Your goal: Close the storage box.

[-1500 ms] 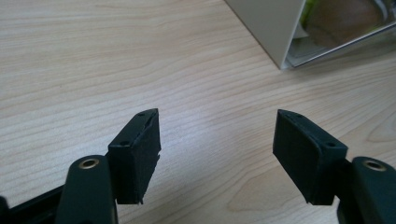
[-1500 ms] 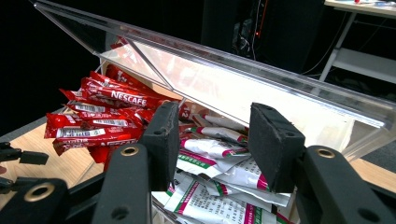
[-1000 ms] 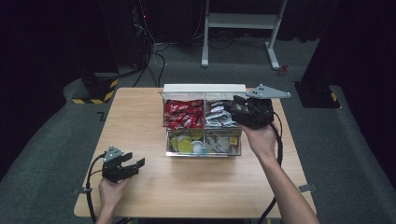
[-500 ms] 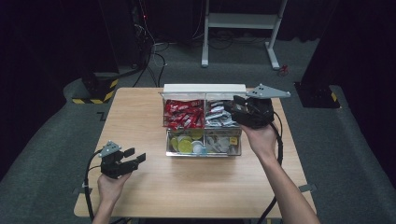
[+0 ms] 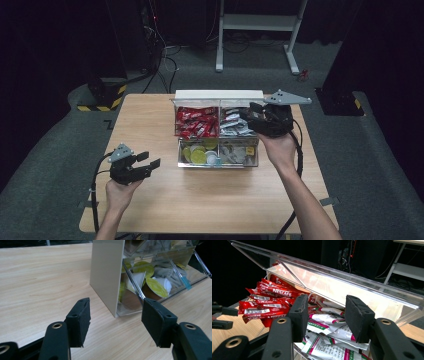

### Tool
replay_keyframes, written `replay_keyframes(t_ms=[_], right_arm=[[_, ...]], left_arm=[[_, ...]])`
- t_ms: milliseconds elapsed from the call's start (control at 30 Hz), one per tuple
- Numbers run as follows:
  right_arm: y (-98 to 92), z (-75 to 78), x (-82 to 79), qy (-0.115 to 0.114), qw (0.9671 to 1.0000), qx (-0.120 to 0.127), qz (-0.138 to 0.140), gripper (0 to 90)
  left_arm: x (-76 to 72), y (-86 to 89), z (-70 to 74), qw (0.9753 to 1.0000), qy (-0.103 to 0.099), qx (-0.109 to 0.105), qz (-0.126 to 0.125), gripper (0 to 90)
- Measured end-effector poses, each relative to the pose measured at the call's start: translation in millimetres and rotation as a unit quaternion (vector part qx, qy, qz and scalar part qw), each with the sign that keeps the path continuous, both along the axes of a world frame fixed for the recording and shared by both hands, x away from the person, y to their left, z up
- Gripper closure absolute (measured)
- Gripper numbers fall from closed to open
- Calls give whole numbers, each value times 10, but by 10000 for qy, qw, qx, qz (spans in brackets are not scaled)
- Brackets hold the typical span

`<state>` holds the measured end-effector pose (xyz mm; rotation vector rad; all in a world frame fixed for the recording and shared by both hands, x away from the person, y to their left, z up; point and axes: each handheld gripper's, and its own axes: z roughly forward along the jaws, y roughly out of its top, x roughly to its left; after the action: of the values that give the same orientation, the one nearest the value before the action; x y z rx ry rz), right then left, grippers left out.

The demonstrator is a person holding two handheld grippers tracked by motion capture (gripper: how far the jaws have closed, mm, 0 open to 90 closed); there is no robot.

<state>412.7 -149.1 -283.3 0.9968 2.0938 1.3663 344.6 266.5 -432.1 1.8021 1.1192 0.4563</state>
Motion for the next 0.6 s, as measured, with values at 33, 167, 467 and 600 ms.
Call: replay_keyframes(t_ms=[33, 167, 467, 600], right_arm=[[-1, -1, 0, -4, 10000, 0, 3, 537], [3, -3, -4, -31, 10000, -32, -12, 543], [4, 6, 0, -22, 10000, -82, -5, 548], [0, 6, 3, -16, 10000, -70, 7, 550]], left_arm=[[6, -18, 30, 9999, 23, 99, 6, 402], [7, -66, 171, 9999, -41, 89, -43, 426], [31, -193, 474, 9984, -460, 192, -279, 458], [68, -273, 589, 9975, -553, 240, -377, 472]])
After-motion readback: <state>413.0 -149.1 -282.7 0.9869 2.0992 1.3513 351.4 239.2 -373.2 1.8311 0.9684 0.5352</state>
